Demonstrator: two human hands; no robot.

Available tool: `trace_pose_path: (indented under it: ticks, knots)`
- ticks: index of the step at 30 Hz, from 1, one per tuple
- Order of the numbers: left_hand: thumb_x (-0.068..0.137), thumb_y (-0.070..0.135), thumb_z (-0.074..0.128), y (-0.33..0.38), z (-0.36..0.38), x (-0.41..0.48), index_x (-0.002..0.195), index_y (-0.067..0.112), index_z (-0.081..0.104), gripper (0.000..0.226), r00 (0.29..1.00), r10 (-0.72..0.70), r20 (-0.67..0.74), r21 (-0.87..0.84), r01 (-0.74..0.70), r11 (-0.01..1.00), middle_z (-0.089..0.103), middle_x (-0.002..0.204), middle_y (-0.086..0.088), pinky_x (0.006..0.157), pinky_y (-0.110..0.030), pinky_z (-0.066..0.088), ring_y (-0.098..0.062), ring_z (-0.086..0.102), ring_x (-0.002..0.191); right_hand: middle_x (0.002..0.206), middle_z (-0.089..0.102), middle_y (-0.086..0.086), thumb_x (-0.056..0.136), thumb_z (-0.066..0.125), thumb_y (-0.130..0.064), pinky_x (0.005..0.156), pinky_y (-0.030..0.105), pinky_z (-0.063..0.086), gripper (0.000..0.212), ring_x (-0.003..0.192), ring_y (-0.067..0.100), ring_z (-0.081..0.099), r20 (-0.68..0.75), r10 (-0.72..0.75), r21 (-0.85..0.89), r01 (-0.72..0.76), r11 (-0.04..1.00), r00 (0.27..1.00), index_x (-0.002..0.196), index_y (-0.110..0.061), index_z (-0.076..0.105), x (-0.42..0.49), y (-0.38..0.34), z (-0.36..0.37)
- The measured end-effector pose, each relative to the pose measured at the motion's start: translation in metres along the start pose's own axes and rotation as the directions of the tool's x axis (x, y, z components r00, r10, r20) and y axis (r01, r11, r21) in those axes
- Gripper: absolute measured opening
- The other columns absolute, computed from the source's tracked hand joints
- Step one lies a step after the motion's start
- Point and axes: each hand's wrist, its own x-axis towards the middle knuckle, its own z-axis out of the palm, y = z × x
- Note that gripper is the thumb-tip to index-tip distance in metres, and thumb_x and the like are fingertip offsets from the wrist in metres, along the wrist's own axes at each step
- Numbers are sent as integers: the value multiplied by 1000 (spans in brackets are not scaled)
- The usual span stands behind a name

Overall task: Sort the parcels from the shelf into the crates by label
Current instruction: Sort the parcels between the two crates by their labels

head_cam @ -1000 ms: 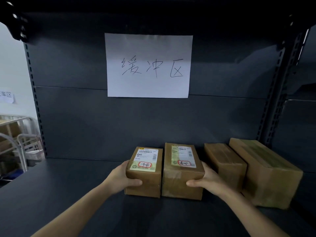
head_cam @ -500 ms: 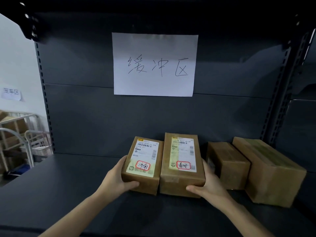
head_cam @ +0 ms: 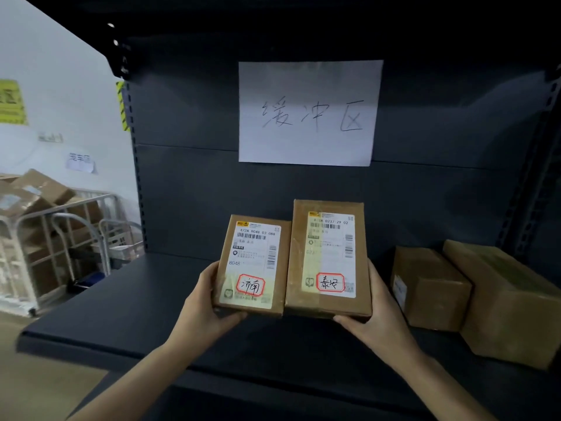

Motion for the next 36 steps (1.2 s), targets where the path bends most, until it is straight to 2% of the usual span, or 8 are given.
trace_pose_path:
  ticks: [1, 4, 14, 19, 23, 27, 32, 36]
  knots:
    - [63, 5, 83, 1, -6, -4, 113, 46, 29, 85, 1000, -7, -22, 12, 7, 1000, 56, 109, 22, 72, 1, 44, 19, 53, 99, 141, 37, -20, 66, 82, -16, 105, 17, 34, 108, 130, -11, 31, 6, -14, 19, 14, 1000, 1000, 140, -48, 9, 1, -2, 4]
    - [63, 7, 84, 4, -28, -18, 119, 36, 29, 84, 996, -35, -86, 46, 39, 998, 53, 106, 26, 71, 4, 41, 26, 49, 94, 130, 36, -32, 65, 83, -14, 99, 11, 32, 105, 123, -16, 33, 18, -99, 33, 99, 995, 995, 128, -58, 10, 2, -13, 21]
    - [60, 10, 85, -6, -138, -71, 122, 32, 30, 86, 963, -42, -266, 202, 98, 974, 51, 107, 26, 79, 1, 42, 24, 49, 99, 131, 44, -21, 64, 83, -11, 80, 1, 41, 102, 120, -11, 42, 154, -277, 239, 236, 942, 948, 131, -54, 18, 17, -77, 113]
    - [62, 12, 84, -18, -206, -106, 123, 32, 28, 85, 927, -60, -370, 243, 158, 957, 53, 105, 25, 73, 3, 41, 26, 50, 94, 130, 44, -24, 64, 83, -11, 85, -2, 38, 102, 120, -12, 41, 200, -388, 341, 307, 888, 900, 129, -56, 19, 19, -130, 173]
    - [62, 22, 85, -31, -274, -140, 124, 34, 29, 85, 900, -70, -430, 259, 197, 946, 56, 101, 29, 79, -3, 45, 24, 51, 96, 134, 46, -18, 64, 84, -15, 93, 6, 42, 101, 124, -5, 43, 245, -454, 441, 319, 839, 857, 136, -48, 22, 12, -183, 233]
    - [49, 71, 72, -45, -348, -177, 128, 43, 30, 94, 883, -57, -465, 249, 193, 949, 56, 114, 34, 86, -14, 49, 10, 56, 104, 134, 48, -12, 60, 85, -35, 97, 17, 45, 102, 123, -2, 47, 274, -528, 516, 340, 786, 804, 142, -34, 25, 3, -242, 299]
    - [53, 66, 76, -69, -438, -224, 133, 41, 34, 93, 855, -67, -514, 238, 218, 947, 62, 117, 19, 93, -34, 51, -5, 60, 110, 133, 50, -6, 60, 82, -47, 97, 36, 49, 100, 122, 6, 50, 323, -584, 565, 343, 750, 745, 142, -29, 26, -9, -307, 386]
    - [57, 55, 78, -89, -492, -257, 136, 32, 35, 93, 823, -129, -553, 152, 252, 956, 64, 118, 9, 91, -34, 53, -11, 62, 110, 128, 54, -9, 53, 77, -64, 88, 13, 48, 103, 116, -2, 54, 325, -609, 659, 288, 694, 724, 138, -29, 30, -27, -358, 439]
